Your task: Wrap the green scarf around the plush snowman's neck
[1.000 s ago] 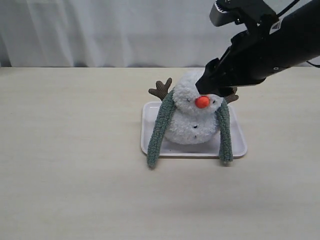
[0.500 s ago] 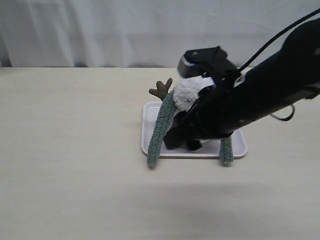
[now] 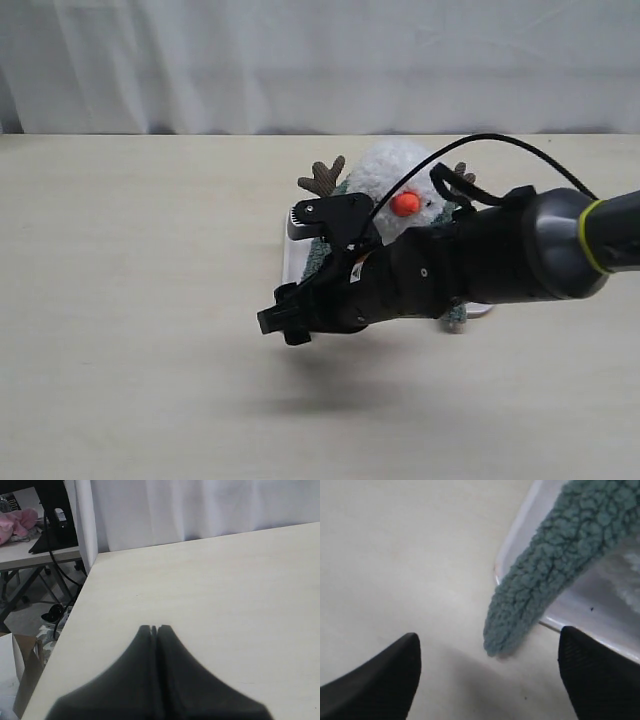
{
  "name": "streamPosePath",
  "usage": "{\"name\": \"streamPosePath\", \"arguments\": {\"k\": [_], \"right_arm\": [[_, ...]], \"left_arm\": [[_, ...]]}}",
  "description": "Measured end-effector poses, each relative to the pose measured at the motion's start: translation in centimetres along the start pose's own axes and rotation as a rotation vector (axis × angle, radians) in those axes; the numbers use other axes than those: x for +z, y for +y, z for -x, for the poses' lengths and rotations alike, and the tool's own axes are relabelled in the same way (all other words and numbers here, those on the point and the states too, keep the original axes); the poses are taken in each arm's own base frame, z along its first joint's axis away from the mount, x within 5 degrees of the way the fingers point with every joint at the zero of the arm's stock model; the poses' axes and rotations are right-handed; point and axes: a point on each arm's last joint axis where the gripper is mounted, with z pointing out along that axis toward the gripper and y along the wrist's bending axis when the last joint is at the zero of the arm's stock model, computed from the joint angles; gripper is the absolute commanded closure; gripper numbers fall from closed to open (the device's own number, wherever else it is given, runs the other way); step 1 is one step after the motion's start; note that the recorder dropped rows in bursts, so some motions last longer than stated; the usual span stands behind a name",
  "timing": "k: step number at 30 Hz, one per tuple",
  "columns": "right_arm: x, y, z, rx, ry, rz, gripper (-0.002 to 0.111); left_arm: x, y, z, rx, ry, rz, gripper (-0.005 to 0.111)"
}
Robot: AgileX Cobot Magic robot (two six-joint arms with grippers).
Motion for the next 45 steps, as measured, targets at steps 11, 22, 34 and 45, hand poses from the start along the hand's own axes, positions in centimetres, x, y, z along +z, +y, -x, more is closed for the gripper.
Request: {"name": "streamPosePath", "arguments": {"k": [11, 22, 34, 45], "right_arm": [[2.7, -1.8, 0.3, 0.107, -0.133, -0.041, 0.067], [2.8, -1.8, 0.4, -0.04, -0.137, -0.05, 0.104], [-1.2, -2.0, 3.7, -0.208, 0.054, -0.012, 0.104], [-3.7, -3.8, 3.9, -0.307, 0.424, -0.15, 0.104]], "left_arm": [[0.0, 0.0, 0.0, 0.0, 0.0, 0.0, 0.107], [0.0, 0.0, 0.0, 0.0, 0.0, 0.0, 0.107], [0.0, 0.0, 0.0, 0.0, 0.0, 0.0, 0.107], [0.0, 0.0, 0.0, 0.0, 0.0, 0.0, 0.107]]}}
